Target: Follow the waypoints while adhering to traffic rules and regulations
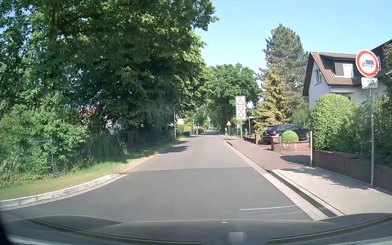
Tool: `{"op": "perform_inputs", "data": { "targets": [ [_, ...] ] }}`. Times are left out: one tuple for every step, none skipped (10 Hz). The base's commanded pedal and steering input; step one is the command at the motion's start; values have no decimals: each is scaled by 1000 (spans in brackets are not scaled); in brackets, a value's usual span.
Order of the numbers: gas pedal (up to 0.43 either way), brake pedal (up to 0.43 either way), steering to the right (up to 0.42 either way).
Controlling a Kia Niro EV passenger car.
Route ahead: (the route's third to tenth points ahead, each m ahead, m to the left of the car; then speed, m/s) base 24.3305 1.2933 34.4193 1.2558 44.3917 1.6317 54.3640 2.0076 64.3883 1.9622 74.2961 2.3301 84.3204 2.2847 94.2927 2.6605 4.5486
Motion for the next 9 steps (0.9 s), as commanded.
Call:
{"op": "perform_inputs", "data": {
  "targets": [
    [220, 6, -6],
    [220, 6, -4],
    [220, 6, -3],
    [209, 6, -4],
    [209, 6, -6],
    [209, 6, -7],
    [197, 6, -8],
    [177, 6, -8],
    [157, 6, -8]
  ]
}}
